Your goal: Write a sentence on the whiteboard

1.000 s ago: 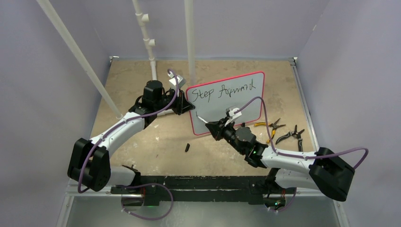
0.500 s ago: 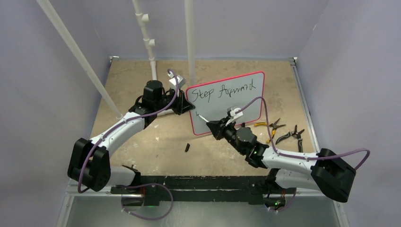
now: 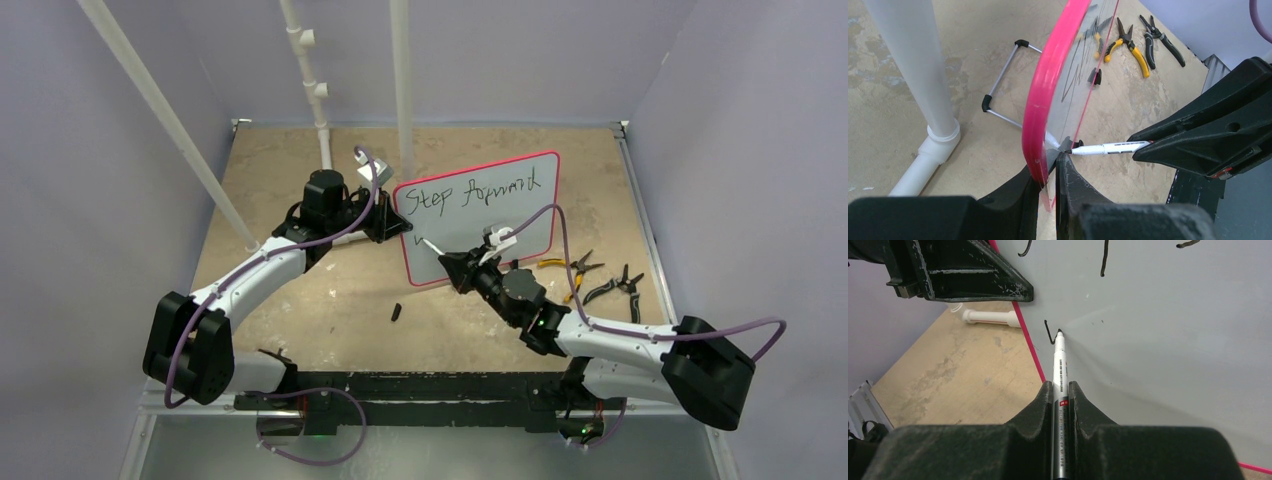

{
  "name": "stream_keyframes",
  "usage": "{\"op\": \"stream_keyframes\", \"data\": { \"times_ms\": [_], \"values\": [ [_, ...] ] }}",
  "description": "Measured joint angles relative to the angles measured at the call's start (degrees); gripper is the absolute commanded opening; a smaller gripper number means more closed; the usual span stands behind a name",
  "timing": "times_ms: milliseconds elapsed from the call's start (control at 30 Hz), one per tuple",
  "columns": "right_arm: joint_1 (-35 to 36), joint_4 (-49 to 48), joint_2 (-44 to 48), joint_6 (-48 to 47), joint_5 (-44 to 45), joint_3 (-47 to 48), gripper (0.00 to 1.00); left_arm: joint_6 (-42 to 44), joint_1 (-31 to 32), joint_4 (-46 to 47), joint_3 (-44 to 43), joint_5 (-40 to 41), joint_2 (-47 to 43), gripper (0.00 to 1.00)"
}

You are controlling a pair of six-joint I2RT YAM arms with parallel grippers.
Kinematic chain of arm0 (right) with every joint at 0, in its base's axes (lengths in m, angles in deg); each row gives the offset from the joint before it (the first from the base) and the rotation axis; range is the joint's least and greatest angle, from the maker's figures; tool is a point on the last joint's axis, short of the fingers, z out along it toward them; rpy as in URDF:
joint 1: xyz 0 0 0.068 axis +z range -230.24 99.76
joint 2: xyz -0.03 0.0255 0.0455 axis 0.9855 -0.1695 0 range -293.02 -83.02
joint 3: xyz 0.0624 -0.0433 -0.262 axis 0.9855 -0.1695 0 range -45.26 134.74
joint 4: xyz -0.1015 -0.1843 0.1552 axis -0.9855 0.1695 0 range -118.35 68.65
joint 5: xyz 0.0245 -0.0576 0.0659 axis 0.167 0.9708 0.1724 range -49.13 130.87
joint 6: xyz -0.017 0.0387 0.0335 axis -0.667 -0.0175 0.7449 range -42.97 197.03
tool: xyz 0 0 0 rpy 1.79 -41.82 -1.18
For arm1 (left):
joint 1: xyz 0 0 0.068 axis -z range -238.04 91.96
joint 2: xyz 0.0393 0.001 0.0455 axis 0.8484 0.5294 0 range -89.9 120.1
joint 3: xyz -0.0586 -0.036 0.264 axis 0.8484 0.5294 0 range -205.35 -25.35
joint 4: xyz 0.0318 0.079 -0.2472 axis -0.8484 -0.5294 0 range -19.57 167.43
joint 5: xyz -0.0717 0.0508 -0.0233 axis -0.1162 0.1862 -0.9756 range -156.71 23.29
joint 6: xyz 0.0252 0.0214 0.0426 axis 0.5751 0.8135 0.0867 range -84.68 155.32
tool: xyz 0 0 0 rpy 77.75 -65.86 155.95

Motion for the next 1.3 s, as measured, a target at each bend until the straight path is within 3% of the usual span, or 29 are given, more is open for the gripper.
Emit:
{"op": "stream_keyframes", "data": {
  "times_ms": [1300],
  "values": [
    [-0.04, 1.84, 2.47, 1.44, 2.45, -1.62, 0.00, 0.00, 0.00, 0.00, 0.00, -0.04, 0.02, 0.00]
  ]
}}
